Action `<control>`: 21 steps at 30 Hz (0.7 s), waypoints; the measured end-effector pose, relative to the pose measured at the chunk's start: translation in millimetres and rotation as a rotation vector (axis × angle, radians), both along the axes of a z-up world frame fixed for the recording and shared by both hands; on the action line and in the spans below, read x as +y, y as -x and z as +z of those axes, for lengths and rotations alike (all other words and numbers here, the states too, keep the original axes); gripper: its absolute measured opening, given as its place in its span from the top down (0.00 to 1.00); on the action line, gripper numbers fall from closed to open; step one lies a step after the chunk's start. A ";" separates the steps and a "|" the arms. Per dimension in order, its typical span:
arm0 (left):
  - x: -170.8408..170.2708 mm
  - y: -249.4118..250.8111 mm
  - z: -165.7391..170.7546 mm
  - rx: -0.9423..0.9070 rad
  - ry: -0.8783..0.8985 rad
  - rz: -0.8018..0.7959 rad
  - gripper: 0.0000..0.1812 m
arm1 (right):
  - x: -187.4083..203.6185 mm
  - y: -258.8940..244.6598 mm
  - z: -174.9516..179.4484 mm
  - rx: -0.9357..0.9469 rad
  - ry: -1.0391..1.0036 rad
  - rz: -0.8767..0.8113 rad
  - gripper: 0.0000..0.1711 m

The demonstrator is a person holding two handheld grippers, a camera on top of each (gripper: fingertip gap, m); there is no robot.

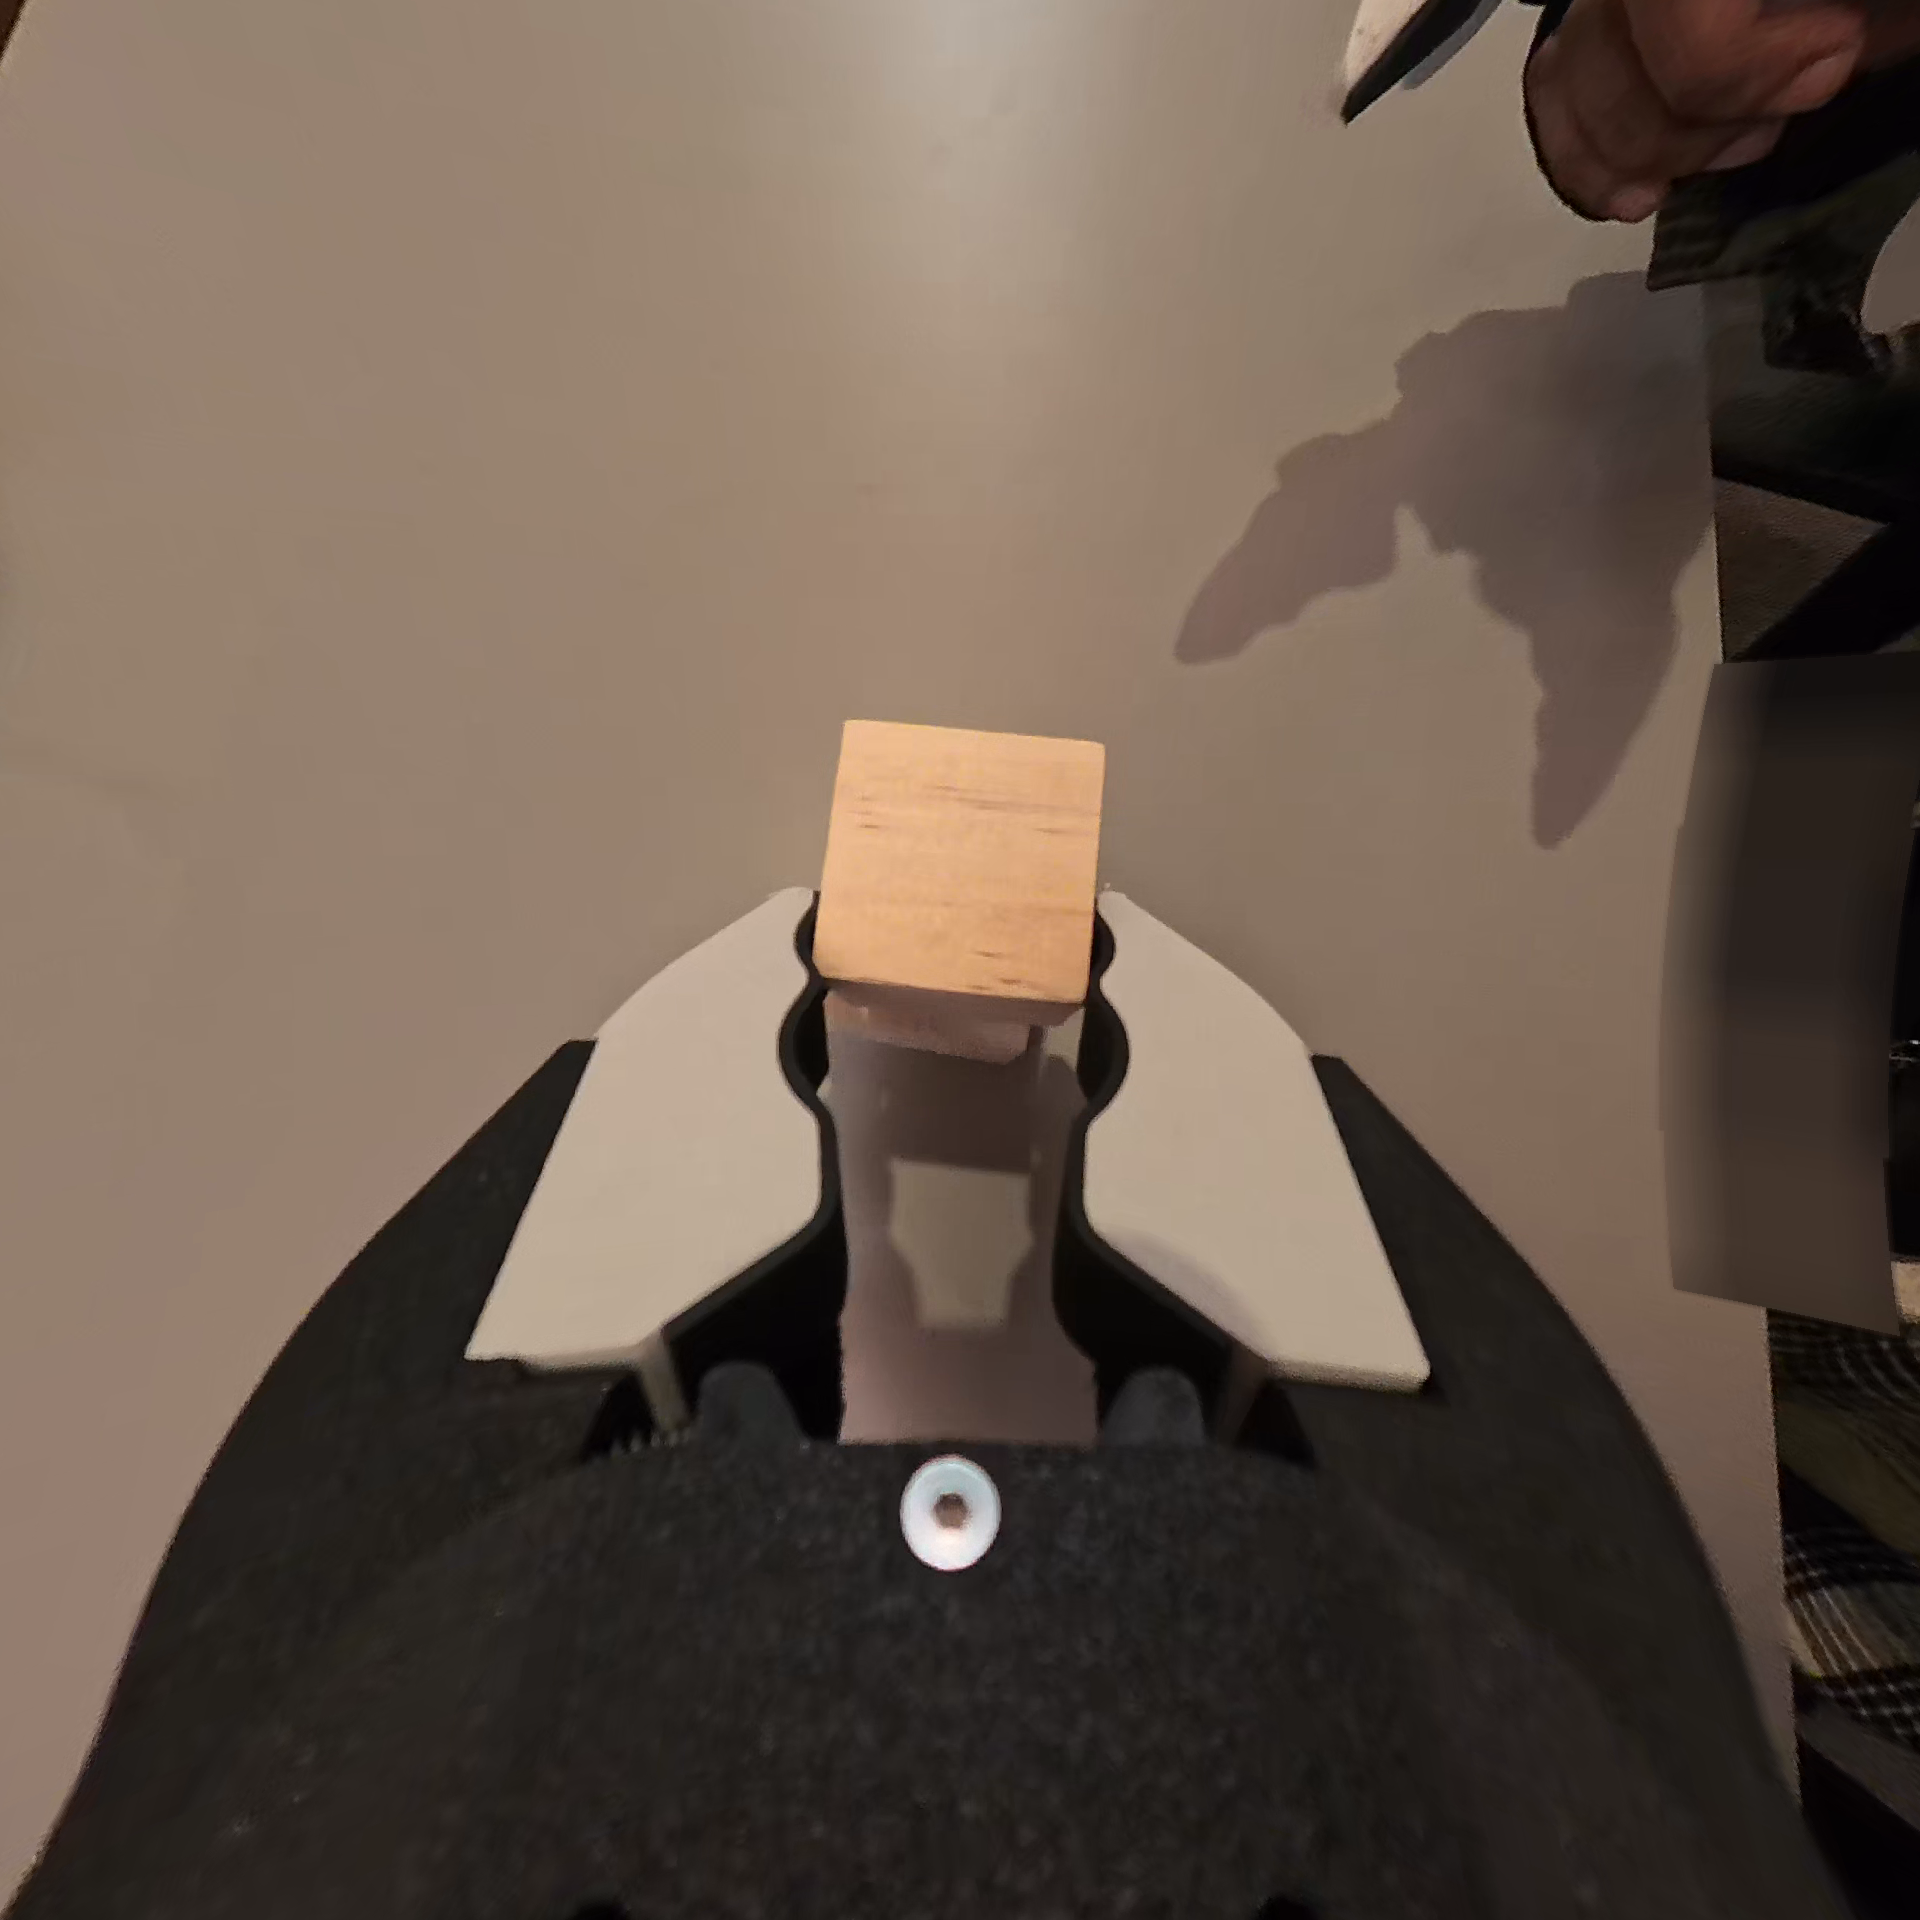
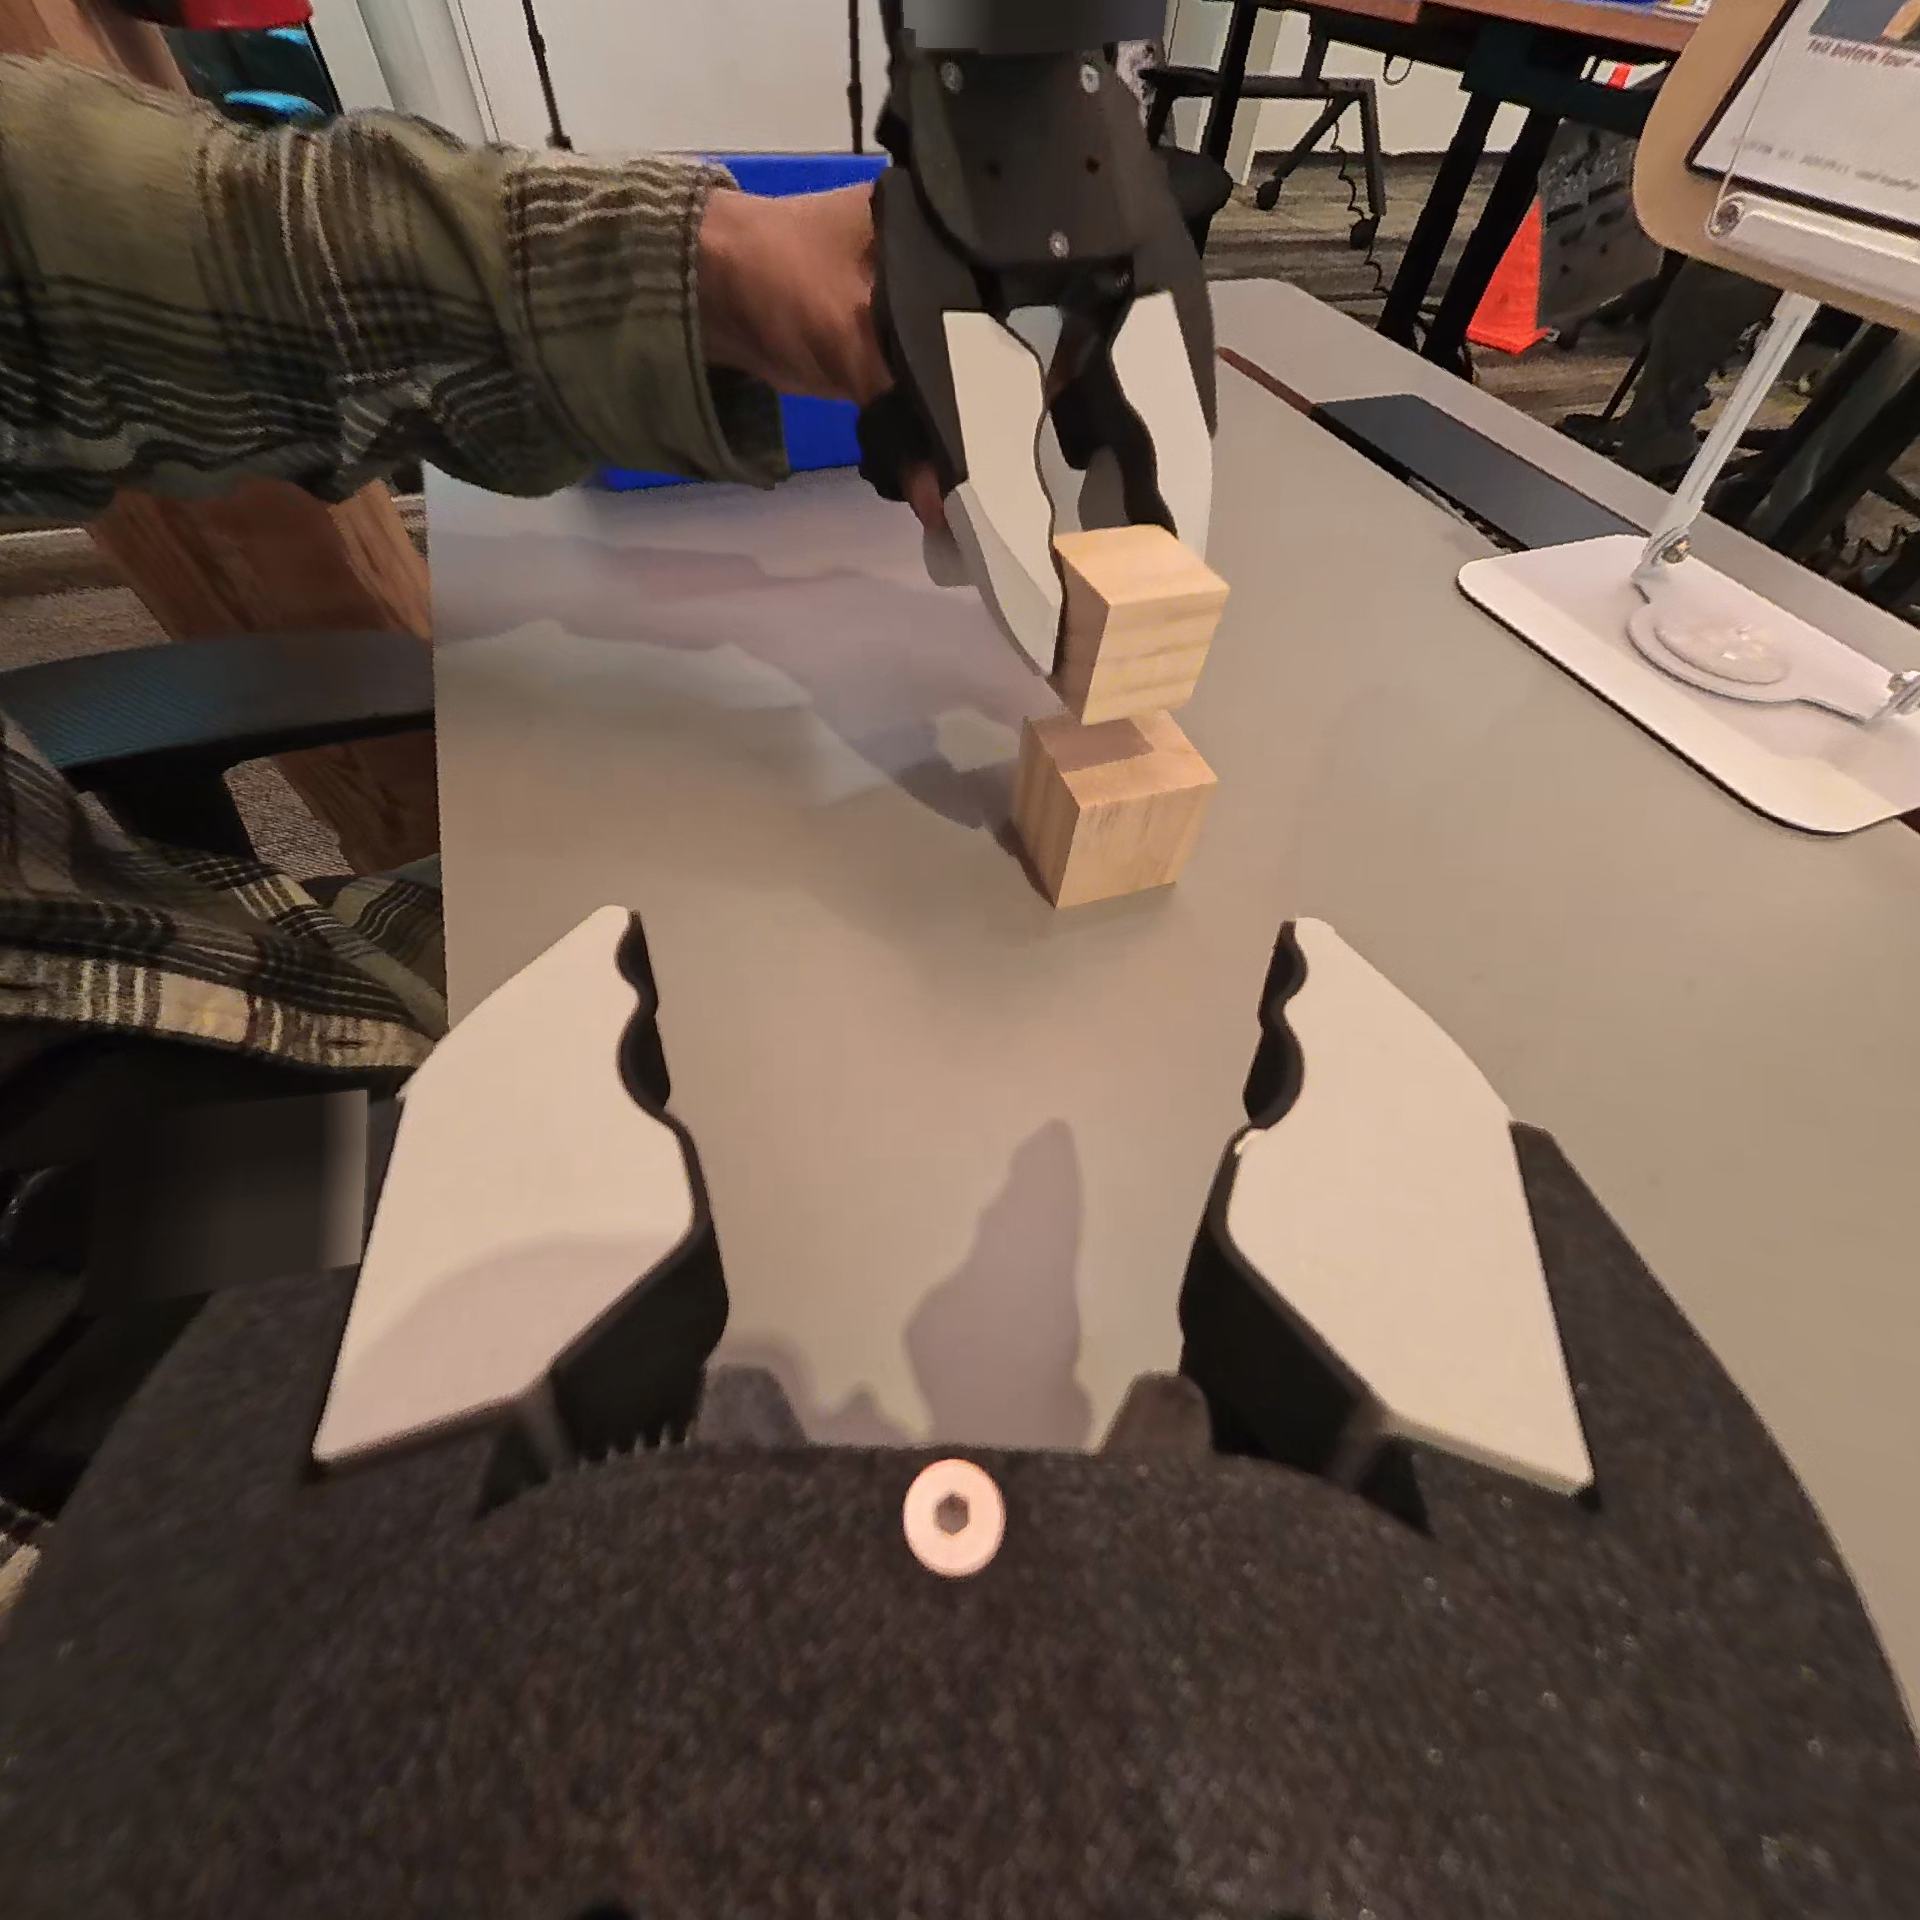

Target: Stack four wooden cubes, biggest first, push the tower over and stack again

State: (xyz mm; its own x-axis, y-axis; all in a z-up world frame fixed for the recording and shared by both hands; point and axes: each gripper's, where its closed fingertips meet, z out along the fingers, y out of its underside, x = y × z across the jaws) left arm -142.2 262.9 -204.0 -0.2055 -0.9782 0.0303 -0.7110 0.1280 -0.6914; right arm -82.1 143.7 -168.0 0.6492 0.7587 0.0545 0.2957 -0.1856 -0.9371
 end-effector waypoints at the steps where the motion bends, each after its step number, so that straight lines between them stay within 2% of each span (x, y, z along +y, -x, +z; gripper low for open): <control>1: 1.0 -1.5 -1.7 0.003 0.002 0.001 0.75 | 0.2 -0.4 -0.1 0.001 0.002 -0.001 0.36; 21: 4.7 -6.0 -22.0 0.048 -0.005 -0.023 0.75 | 1.1 -3.5 -2.7 0.007 0.012 -0.001 0.36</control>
